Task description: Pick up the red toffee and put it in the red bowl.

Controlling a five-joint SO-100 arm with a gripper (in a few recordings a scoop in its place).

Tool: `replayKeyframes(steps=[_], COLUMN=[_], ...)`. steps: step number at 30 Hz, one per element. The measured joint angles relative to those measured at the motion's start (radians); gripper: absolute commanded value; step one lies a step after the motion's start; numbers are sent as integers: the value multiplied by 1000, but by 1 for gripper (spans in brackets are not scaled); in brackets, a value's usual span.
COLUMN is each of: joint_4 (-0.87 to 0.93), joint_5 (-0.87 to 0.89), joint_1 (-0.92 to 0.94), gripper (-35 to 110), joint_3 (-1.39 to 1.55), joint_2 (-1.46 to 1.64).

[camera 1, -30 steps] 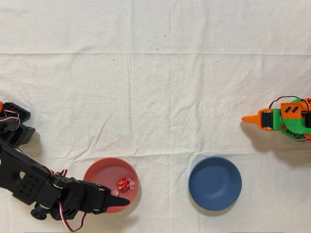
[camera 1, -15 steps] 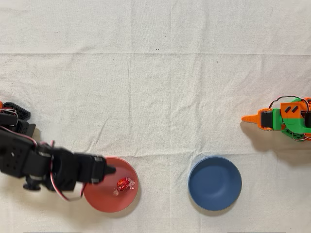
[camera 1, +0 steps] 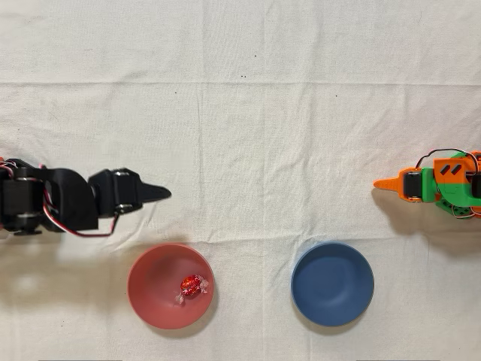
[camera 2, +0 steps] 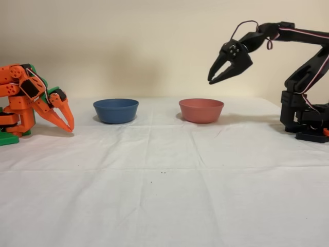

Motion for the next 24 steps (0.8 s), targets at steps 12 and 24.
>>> replayKeyframes(steps=[12, 24], joint_4=[-126, -48], joint_5=[121, 121], joint_1=[-28, -28], gripper=[0, 0], joint_3=[408, 670], joint_2=[402, 827])
